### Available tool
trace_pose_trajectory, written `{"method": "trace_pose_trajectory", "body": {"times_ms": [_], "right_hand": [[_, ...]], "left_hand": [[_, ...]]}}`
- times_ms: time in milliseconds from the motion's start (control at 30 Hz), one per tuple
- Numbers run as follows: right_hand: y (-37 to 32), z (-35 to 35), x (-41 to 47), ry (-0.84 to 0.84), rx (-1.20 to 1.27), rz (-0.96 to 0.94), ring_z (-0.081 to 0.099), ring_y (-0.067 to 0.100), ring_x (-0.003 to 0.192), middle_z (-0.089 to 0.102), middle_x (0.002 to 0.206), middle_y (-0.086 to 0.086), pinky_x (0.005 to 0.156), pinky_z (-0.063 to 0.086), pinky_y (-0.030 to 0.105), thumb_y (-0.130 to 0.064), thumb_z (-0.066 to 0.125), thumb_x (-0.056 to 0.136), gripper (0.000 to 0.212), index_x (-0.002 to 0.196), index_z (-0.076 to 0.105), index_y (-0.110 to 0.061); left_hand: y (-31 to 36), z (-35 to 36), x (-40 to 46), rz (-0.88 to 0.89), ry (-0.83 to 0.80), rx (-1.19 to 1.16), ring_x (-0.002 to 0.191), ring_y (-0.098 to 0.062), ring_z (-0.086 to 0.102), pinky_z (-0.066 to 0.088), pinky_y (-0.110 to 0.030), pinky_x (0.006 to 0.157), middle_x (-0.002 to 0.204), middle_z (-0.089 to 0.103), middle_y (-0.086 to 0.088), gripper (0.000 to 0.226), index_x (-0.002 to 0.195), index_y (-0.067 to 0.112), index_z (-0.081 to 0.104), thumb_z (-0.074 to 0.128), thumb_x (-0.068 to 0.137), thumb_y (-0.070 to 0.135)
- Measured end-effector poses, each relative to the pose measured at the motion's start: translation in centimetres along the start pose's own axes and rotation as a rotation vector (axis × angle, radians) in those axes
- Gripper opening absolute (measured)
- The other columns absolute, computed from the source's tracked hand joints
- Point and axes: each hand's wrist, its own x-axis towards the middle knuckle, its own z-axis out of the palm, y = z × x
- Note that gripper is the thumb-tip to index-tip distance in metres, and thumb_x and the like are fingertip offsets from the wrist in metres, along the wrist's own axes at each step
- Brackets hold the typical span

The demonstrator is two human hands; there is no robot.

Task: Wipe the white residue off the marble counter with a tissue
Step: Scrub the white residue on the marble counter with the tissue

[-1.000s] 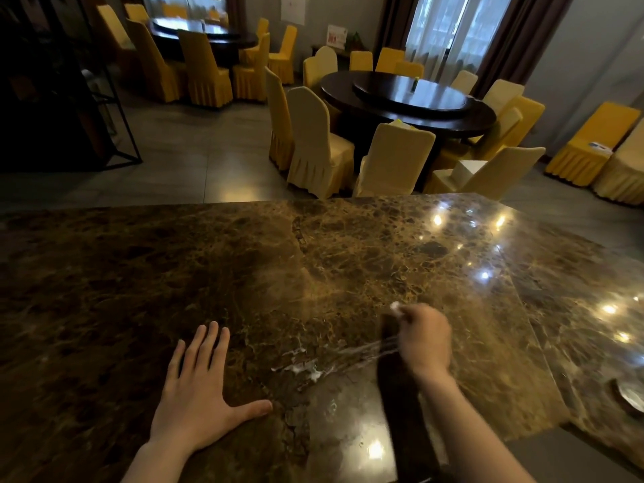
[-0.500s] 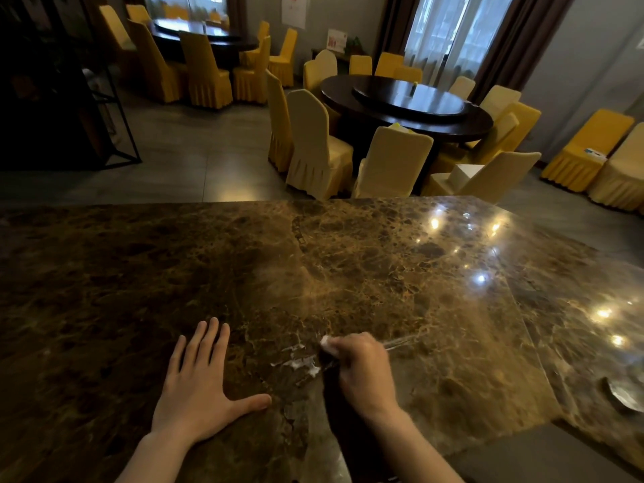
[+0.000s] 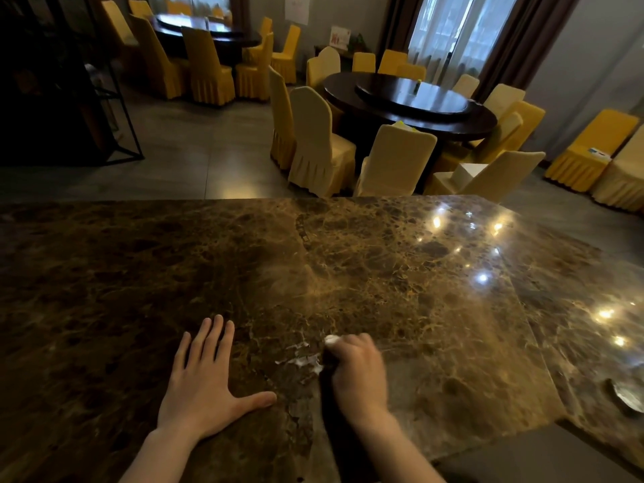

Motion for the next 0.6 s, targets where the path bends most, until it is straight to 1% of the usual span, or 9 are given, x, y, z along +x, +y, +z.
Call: {"method": "trace_pose_trajectory", "body": {"times_ms": [67,100,167,233,267,333,433,533,600], "right_hand": [[-1.5,0.6,-0.4,-0.072,0.086,-0.06,0.056,0.012,0.084,0.072,0.085,-0.009,0.07,0.047,0.029,-0.012,0.07,0.087,0.016,0.095,0.078,-0.023],[-1.2,0.0,0.0,-0.067,0.121,-0.034,0.06,0.013,0.085,0.074,0.086,-0.008,0.073,0.05,0.031,-0.014,0.071,0.088,0.015,0.096,0.079,-0.023],[1.1,-1.7,1.7,0.041,0.135,0.1,0.067,0.019,0.087,0.077,0.091,-0.002,0.078,0.052,0.036,-0.01,0.07,0.089,0.017,0.098,0.08,-0.021],[4.9,-4.2,3.7,0.147,0.022,0.258,0.069,0.028,0.089,0.078,0.095,0.008,0.079,0.053,0.037,0.002,0.067,0.083,0.029,0.101,0.079,-0.016],[6.9,-5.4,4.2,0.169,-0.043,0.322,0.07,0.032,0.09,0.078,0.096,0.012,0.078,0.054,0.037,0.005,0.065,0.081,0.032,0.103,0.079,-0.015],[9.2,-6.4,4.1,0.175,-0.131,0.405,0.069,0.036,0.087,0.076,0.092,0.017,0.071,0.052,0.037,0.004,0.064,0.083,0.028,0.1,0.079,-0.012],[7.8,-4.6,2.1,0.121,-0.175,0.341,0.061,0.03,0.08,0.073,0.079,0.01,0.064,0.046,0.035,0.007,0.065,0.079,0.023,0.089,0.079,-0.009],[3.8,-1.9,0.5,0.088,-0.12,0.237,0.054,0.019,0.076,0.072,0.076,0.0,0.061,0.034,0.028,0.005,0.069,0.077,0.024,0.085,0.078,-0.016],[0.9,-0.6,-0.4,0.048,-0.055,0.135,0.051,0.011,0.075,0.071,0.076,-0.006,0.06,0.034,0.024,0.002,0.069,0.078,0.024,0.084,0.077,-0.02]], "left_hand": [[-0.1,-0.1,-0.1,0.005,-0.002,-0.007,0.154,-0.017,-0.035,-0.014,-0.049,0.132,0.169,-0.035,0.001,0.152,0.158,0.023,-0.03,0.007,0.046,0.119],[0.0,-0.1,-0.1,0.003,-0.002,-0.01,0.154,-0.017,-0.036,-0.014,-0.049,0.132,0.169,-0.036,0.002,0.152,0.158,0.023,-0.031,0.007,0.046,0.119],[0.0,-0.1,-0.1,0.002,0.003,-0.006,0.154,-0.017,-0.037,-0.015,-0.049,0.131,0.168,-0.037,0.002,0.152,0.157,0.024,-0.032,0.008,0.045,0.12],[0.0,0.0,-0.1,0.004,0.006,-0.012,0.154,-0.017,-0.037,-0.016,-0.049,0.131,0.167,-0.037,0.002,0.153,0.157,0.024,-0.031,0.009,0.046,0.12],[-0.1,0.0,-0.1,0.002,0.012,-0.018,0.154,-0.017,-0.036,-0.016,-0.049,0.131,0.168,-0.036,0.002,0.153,0.158,0.024,-0.03,0.01,0.046,0.12],[-0.1,0.1,0.0,-0.002,0.015,-0.022,0.153,-0.017,-0.037,-0.016,-0.049,0.131,0.168,-0.037,0.003,0.153,0.158,0.024,-0.03,0.01,0.046,0.12],[-0.1,0.4,0.1,-0.002,0.03,-0.028,0.153,-0.016,-0.037,-0.016,-0.049,0.131,0.168,-0.037,0.003,0.152,0.158,0.025,-0.03,0.01,0.046,0.12],[-0.2,0.5,0.1,0.0,0.022,-0.023,0.153,-0.016,-0.038,-0.016,-0.049,0.131,0.167,-0.037,0.003,0.153,0.158,0.024,-0.03,0.01,0.046,0.12],[-0.2,0.6,0.2,0.001,0.037,-0.043,0.153,-0.015,-0.038,-0.015,-0.049,0.131,0.168,-0.035,0.003,0.152,0.158,0.024,-0.028,0.013,0.047,0.12]]}}
